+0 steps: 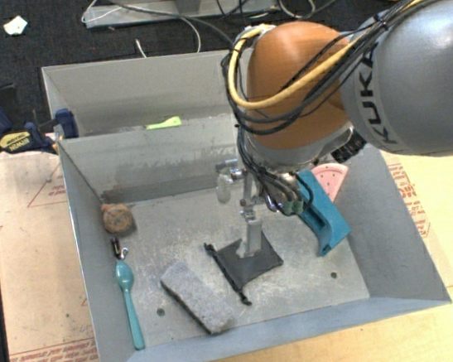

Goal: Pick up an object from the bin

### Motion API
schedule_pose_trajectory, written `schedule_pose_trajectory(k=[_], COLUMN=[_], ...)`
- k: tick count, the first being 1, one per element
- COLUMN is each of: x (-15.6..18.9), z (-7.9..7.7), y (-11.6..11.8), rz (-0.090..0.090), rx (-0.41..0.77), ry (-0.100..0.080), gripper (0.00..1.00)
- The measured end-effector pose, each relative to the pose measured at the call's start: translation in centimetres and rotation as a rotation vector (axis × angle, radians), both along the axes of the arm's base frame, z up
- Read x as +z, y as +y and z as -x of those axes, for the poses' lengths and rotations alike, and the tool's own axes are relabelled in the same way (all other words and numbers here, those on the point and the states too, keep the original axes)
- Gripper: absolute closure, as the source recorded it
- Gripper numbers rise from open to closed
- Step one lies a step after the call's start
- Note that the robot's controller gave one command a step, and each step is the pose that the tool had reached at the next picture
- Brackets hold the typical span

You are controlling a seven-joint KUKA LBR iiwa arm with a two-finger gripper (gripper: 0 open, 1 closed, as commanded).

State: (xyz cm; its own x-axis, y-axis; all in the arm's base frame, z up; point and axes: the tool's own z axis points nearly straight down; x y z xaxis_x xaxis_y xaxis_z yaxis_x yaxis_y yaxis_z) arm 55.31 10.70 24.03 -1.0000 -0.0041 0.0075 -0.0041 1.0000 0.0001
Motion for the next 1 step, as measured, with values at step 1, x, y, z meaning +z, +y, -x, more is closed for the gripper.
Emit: schedule_pose_trajectory(k=[1], x=[0.47], z=[-0.13], y=[-0.06], rz=[-0.001], rx=[-0.003], ry=[-0.008], gripper=[0.00])
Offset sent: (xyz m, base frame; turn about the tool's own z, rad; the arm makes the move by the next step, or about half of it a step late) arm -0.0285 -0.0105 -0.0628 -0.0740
